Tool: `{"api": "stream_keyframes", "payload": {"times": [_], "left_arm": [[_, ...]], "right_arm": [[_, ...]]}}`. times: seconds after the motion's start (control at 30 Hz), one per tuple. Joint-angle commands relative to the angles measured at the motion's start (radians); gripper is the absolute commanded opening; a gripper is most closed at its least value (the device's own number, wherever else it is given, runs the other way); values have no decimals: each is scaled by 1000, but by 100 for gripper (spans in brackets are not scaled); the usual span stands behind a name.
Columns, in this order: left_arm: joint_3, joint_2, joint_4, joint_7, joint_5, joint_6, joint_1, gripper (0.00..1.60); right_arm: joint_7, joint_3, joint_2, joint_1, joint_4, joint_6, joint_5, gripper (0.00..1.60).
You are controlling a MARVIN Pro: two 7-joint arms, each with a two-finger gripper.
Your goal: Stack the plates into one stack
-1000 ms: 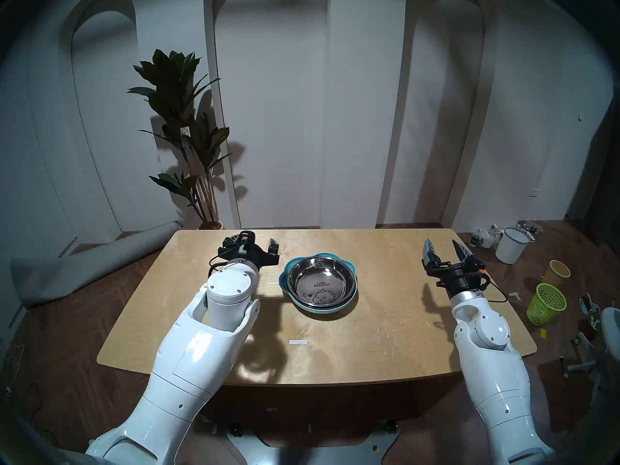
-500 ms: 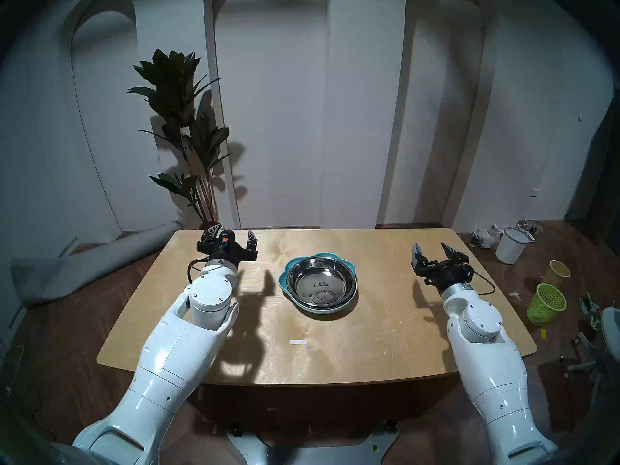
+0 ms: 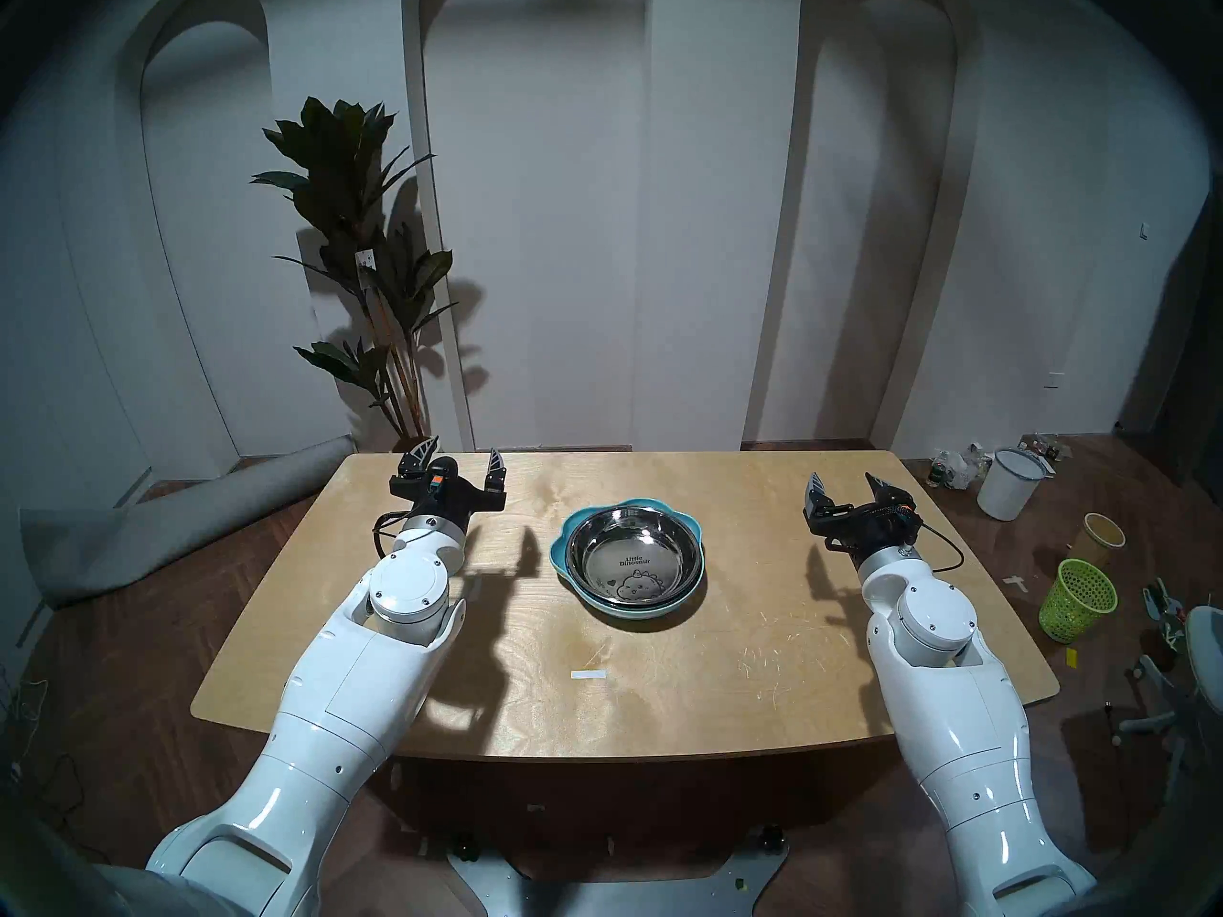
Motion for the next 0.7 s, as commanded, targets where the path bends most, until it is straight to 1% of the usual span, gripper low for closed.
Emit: {"api": "stream_keyframes", "payload": {"times": [0.0,0.07,0.13,0.23,0.27,0.3,0.33,0.37,0.5,0.67], "left_arm": [[-4,-4,-4,-3,8,-64,-43,160],[-5,-5,-1,-5,10,-71,-43,160],[-3,6,-14,-14,14,-33,-44,160],[-17,3,-25,-37,-20,7,-46,160],[-26,3,-37,-58,-51,67,-50,160],[-30,2,-33,-62,-55,61,-54,160],[-32,1,-35,-55,-48,80,-57,160],[-36,-1,-37,-59,-59,105,-62,160],[-39,1,-44,-65,-69,140,-64,160],[-41,2,-49,-69,-74,162,-65,160]], "right_arm": [[-9,5,-2,17,-30,-9,-2,160],[-10,5,-2,17,-30,-8,-3,160],[-11,5,-3,17,-31,-8,-4,160],[-12,6,-3,17,-31,-8,-5,160],[-12,6,-3,17,-31,-8,-5,160],[-13,6,-4,17,-31,-8,-6,160],[-13,6,-4,17,-31,-8,-6,160],[-13,6,-4,17,-31,-8,-6,160],[-13,6,-5,17,-31,-8,-7,160],[-13,7,-5,17,-31,-8,-8,160]]}}
